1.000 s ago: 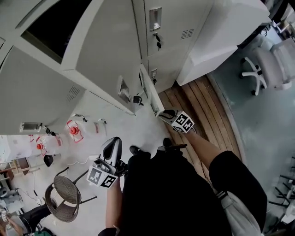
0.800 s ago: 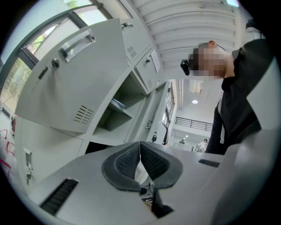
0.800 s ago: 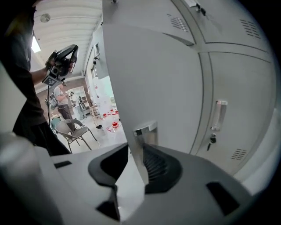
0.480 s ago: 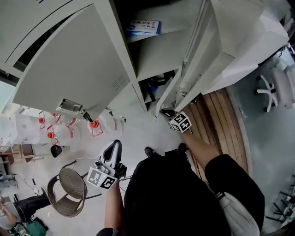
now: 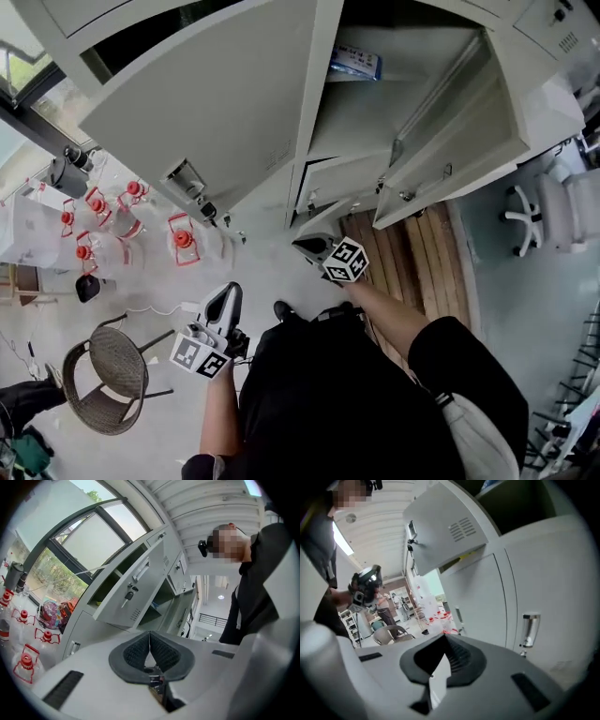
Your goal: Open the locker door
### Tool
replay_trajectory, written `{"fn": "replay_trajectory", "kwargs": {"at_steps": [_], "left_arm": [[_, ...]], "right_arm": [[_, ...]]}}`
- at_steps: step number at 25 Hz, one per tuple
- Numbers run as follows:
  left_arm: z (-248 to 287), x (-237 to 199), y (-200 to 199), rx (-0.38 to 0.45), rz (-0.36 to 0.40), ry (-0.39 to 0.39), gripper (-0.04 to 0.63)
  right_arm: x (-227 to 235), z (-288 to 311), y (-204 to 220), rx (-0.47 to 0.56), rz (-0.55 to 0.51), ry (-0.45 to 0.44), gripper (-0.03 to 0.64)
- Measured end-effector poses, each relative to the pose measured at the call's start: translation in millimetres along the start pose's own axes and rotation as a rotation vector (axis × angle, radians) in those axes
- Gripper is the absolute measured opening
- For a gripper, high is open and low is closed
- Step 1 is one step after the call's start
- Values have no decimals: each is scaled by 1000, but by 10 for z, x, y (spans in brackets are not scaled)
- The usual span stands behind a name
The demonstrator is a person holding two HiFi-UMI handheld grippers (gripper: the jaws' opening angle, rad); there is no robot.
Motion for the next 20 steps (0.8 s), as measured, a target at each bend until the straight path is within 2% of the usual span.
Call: {"fn": "replay_trajectory", "kwargs": {"at_steps": [3, 7, 12, 16, 20], "left_arm": [[63, -52, 34, 13, -7, 24, 17], [166, 5, -38, 18, 45, 55, 17], [224, 446, -120, 26, 93, 83, 17], [172, 938, -138, -6, 155, 119, 17], [99, 1458, -5, 2, 148, 133, 17]], "right_arm": [[-162, -268, -336, 66, -7, -55, 12], [-489, -663, -874, 255, 11, -139, 12], [-1017, -1370, -1476, 447, -37, -217, 12], [-1423, -1853, -1608, 513, -84, -258, 12], [-1705, -2380, -1524, 559, -97, -266, 12]]}}
Point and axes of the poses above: the fingertips, and each gripper's own axes: z forward along the fingers, x to its right, y out of its underside, the point moved 9 cm from there along -z, backward along the fingers, and after that the axes turned 10 degrees about y, right-handed, at the moved point
